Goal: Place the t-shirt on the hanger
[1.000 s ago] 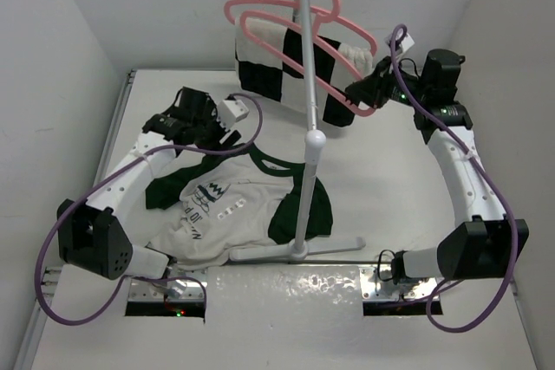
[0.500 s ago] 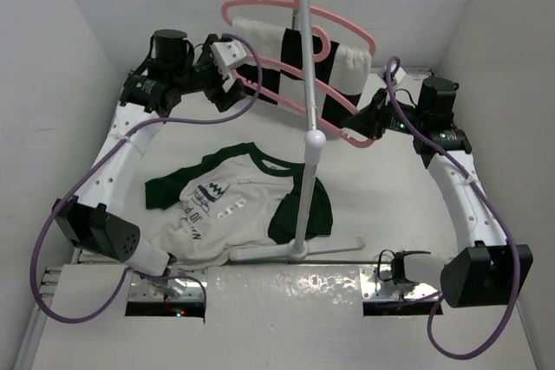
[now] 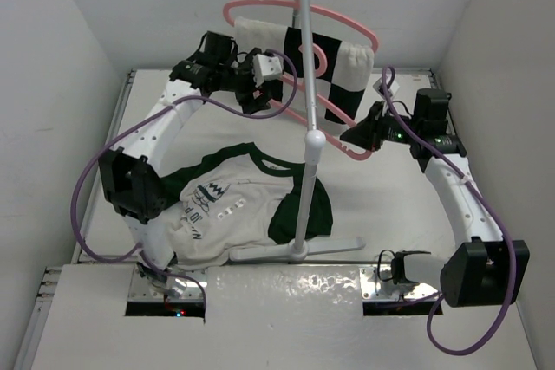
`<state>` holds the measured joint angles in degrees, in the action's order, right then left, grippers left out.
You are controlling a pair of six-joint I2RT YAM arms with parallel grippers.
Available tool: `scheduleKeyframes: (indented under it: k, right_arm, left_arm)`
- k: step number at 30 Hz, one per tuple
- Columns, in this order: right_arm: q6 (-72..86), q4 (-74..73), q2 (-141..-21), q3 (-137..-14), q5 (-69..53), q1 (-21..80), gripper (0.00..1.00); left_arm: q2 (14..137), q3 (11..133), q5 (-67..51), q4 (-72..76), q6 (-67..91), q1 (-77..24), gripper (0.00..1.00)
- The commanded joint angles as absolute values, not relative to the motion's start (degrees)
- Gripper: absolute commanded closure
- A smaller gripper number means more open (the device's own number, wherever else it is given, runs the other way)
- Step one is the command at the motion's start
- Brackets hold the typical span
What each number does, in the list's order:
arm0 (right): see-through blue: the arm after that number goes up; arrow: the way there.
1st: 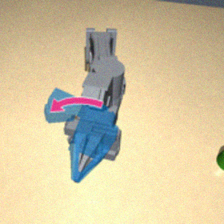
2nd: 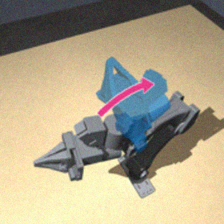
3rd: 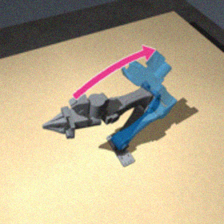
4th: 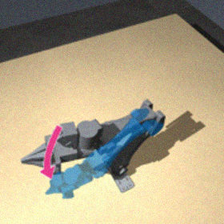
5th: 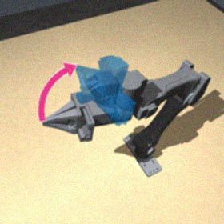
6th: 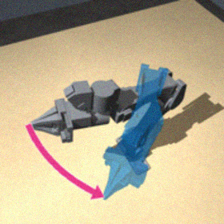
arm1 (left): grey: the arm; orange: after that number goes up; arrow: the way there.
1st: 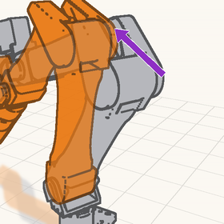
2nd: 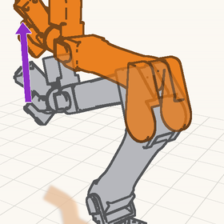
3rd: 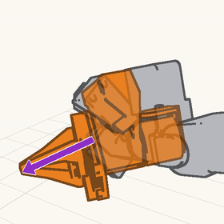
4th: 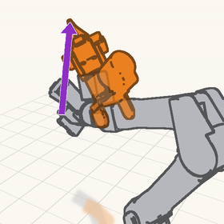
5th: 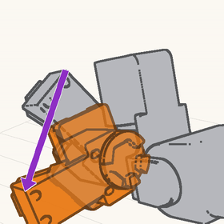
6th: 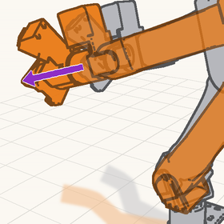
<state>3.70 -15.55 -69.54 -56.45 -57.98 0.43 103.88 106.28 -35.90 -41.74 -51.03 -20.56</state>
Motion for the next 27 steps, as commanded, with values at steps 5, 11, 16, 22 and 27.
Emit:
scheduleKeyframes:
  k: [5, 11, 16, 22, 27]
  right_arm:
    - [-2.3, -19.3, -69.6, -56.6, -64.7, 0.7, 1.00]
    - [-4.6, -23.4, -70.0, -57.5, -61.2, 0.8, 1.00]
    - [-4.9, -23.8, -70.6, -57.7, -60.1, 0.7, 1.00]
    - [-4.3, -23.0, -70.6, -57.7, -61.5, 0.8, 1.00]
    - [-3.3, -21.7, -70.2, -56.4, -64.3, 0.8, 1.00]
  left_arm:
    - [103.5, 109.2, -38.4, -43.5, -56.4, -20.3, 0.24]
    - [99.9, 114.2, -44.2, -56.8, -67.5, -18.2, 0.35]
    - [96.7, 113.1, -44.4, -71.1, -74.8, -18.2, 0.33]
    - [95.7, 104.9, -44.1, -57.6, -66.1, -18.3, 0.22]
    - [100.8, 105.4, -40.5, -47.0, -58.5, -18.7, 0.20]
